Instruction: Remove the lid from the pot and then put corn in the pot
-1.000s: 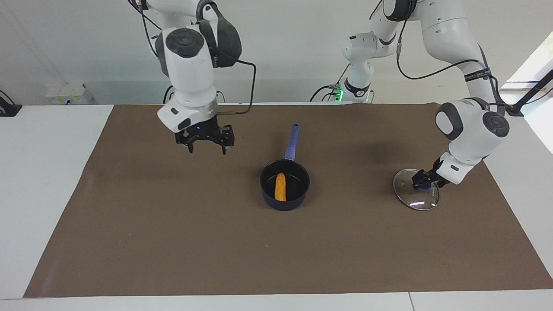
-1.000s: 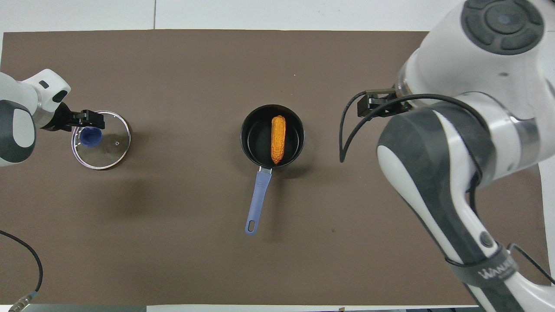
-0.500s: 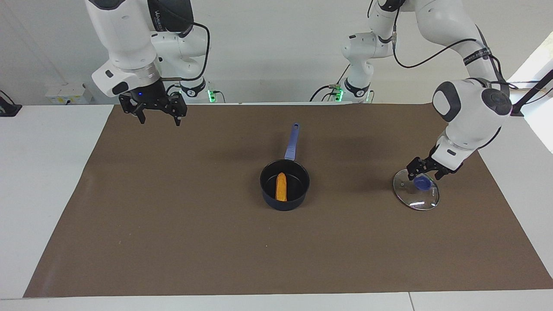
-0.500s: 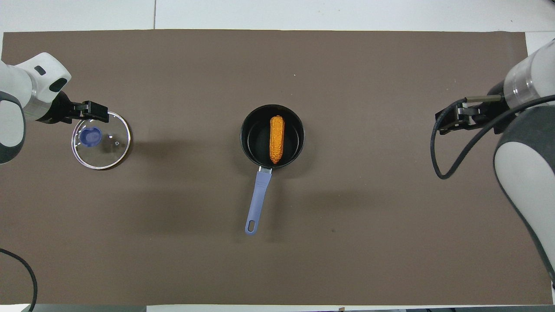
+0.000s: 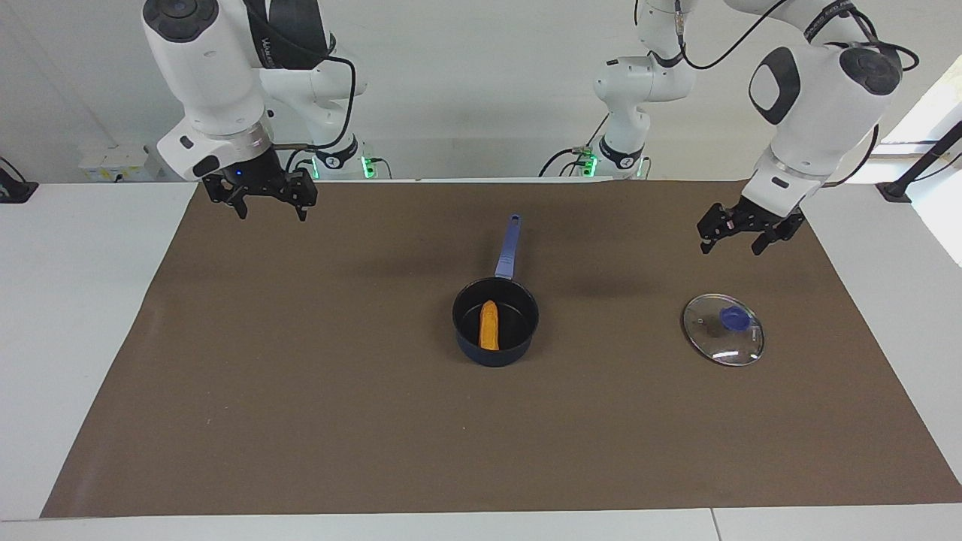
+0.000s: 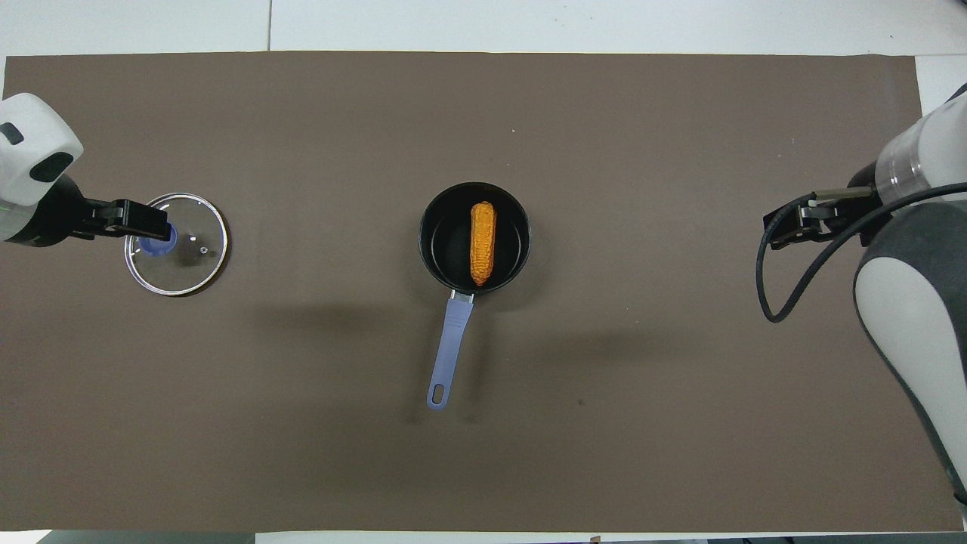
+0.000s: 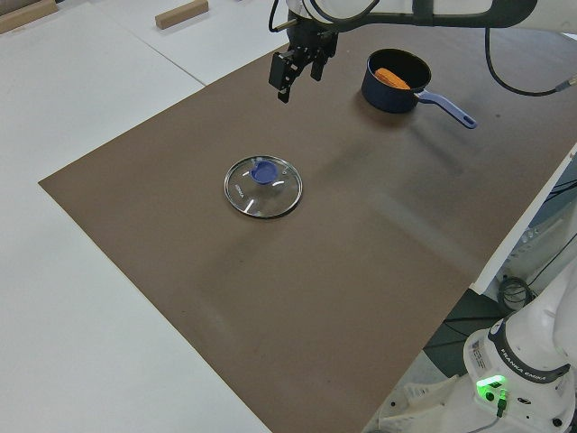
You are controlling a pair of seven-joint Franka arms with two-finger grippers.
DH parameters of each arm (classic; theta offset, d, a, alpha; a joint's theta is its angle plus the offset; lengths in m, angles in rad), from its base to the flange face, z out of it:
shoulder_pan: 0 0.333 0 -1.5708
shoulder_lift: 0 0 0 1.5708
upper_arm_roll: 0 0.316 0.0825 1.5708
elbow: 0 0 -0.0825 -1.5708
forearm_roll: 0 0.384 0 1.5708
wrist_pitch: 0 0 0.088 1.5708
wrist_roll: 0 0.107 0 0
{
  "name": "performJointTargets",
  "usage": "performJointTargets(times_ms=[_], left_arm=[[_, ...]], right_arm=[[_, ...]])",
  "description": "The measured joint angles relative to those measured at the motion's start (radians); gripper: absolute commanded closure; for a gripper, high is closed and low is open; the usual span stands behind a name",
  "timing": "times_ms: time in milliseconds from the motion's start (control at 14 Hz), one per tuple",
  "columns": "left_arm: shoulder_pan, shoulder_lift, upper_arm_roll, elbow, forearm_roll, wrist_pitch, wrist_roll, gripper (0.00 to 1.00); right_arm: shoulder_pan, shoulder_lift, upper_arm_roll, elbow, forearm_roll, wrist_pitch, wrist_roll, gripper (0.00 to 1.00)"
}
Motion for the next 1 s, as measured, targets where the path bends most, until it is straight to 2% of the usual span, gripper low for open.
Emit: performJointTargets(times_ms=[286, 429, 714, 1000], left_arm=[[-0.003, -0.033, -0.004, -0.010, 0.000, -0.077, -0.016, 0.00], [-0.012, -0.029, -0.002, 0.008, 0.000, -0.079, -0.020, 0.00], [-0.026, 0.004, -0.002, 0.113, 0.013, -0.122, -0.048, 0.00], [-0.029, 0.006, -0.003, 0.101, 0.013, -0.158, -0.051, 0.00]], right_arm=[[-0.046, -0.010, -0.001, -0.019, 0.000, 0.029, -0.060, 0.00], [-0.046, -0.012, 0.001, -0.019, 0.001, 0.029, -0.060, 0.00], [-0.046, -0.014, 0.002, -0.015, 0.008, 0.020, -0.060, 0.00], [-0.046, -0.018, 0.000, -0.014, 0.008, -0.006, -0.075, 0.00]])
